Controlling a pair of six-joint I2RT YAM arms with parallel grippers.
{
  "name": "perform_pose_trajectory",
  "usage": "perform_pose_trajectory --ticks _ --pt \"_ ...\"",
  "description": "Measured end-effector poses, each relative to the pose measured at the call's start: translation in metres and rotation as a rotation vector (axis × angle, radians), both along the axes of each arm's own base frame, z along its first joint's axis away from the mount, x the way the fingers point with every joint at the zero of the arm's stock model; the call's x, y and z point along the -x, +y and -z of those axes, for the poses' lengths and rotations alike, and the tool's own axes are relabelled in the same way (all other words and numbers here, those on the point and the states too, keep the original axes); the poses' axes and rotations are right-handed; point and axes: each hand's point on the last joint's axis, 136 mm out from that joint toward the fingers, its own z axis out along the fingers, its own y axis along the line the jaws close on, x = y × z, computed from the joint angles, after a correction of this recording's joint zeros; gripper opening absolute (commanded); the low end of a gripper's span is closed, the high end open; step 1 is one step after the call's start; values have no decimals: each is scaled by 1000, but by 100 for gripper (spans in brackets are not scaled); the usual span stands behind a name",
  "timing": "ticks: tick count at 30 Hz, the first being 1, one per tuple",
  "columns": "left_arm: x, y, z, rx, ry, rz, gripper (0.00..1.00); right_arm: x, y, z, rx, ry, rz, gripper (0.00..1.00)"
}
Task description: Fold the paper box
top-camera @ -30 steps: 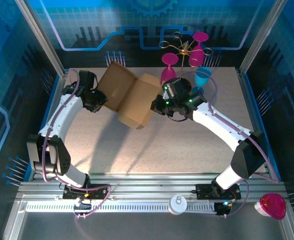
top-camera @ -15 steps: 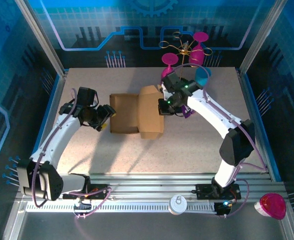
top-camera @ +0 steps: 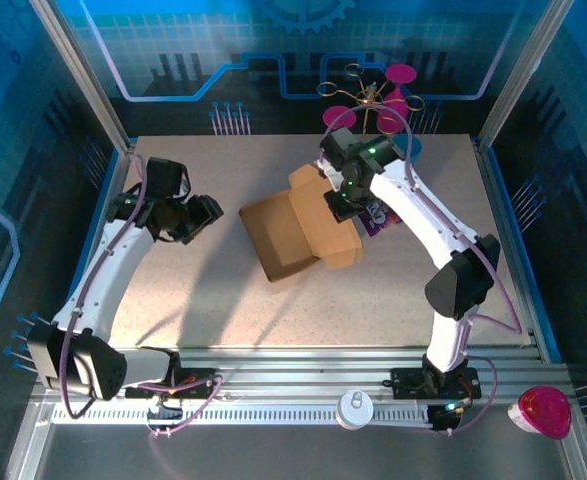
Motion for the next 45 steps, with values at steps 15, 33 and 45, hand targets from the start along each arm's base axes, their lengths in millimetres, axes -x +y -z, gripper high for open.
perform_pose_trajectory --ticks 15,33,45 --pt "-51 -50 -31 -181 -401 564 57 -3 73 -10 256 -270 -485 0" --pt "-48 -66 -10 -489 -666 911 65 -9 82 -9 263 -303 -566 0" --pt "-54 -81 -8 -503 -741 1003 55 -9 83 -9 257 -309 -577 0"
